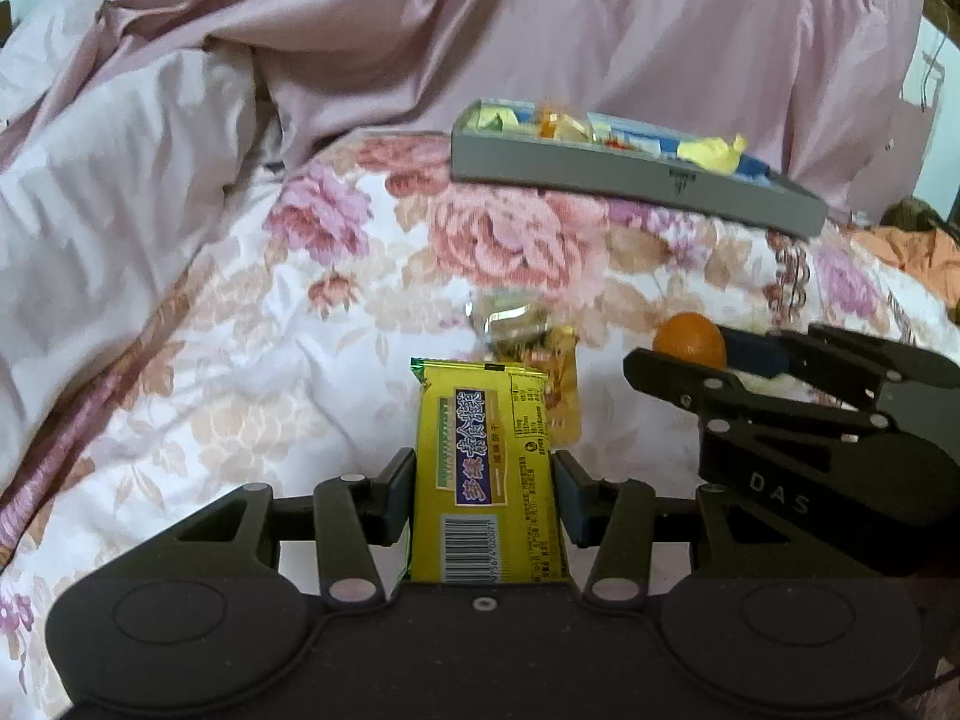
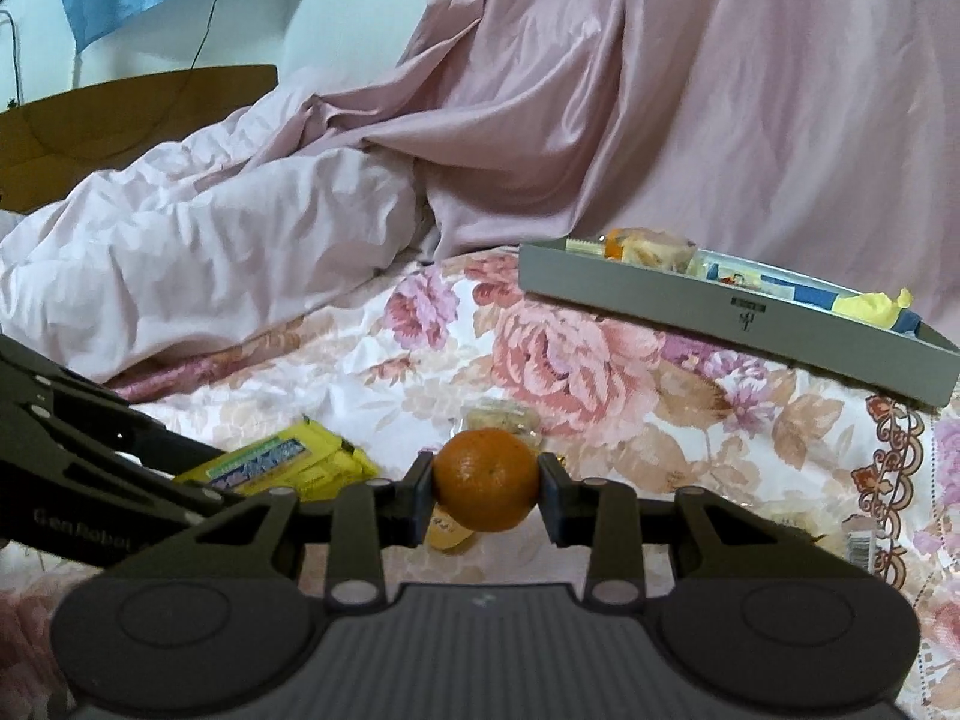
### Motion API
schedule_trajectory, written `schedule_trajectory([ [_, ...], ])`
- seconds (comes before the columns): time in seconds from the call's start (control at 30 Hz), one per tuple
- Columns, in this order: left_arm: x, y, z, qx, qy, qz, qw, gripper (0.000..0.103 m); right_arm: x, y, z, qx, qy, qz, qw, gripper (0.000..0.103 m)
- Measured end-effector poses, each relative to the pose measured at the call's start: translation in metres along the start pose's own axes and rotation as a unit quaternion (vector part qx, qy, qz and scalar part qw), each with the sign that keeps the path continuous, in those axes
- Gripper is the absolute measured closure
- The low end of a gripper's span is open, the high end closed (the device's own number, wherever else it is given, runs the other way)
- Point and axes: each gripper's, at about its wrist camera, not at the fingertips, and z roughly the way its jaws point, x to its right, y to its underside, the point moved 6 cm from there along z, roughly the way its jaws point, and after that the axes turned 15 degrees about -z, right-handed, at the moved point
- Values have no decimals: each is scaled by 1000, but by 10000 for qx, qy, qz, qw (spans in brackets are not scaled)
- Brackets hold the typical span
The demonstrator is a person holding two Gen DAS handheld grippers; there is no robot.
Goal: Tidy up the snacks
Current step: 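Lift the wafer bar and mandarin orange off the bedspread, then carry the wafer bar and mandarin orange over the grey tray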
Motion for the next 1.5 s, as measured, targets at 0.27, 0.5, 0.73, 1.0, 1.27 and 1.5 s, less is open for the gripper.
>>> schedule_trajectory([
  [0.27, 18, -31, 0, 376, 61, -107, 9992, 53, 30, -12, -11, 200, 222, 330, 9990, 64],
  [0.5, 37, -58, 12, 413, 232, -420, 9980, 53, 62, -16, -18, 319, 629, 560, 9959, 63],
  [0.73, 65, -89, 25, 610, 407, -478, 9962, 53, 101, -18, -25, 430, 1162, 695, 9898, 63],
  [1.0, 108, -127, 46, 802, 546, -441, 9943, 53, 148, -19, -35, 592, 1790, 919, 9778, 63],
  [1.27, 151, -160, 75, 923, 753, -412, 9920, 53, 185, -23, -26, 777, 2164, 857, 9694, 63],
  [1.5, 177, -176, 105, 936, 881, -352, 9911, 53, 210, -17, -10, 834, 2382, 950, 9630, 63],
])
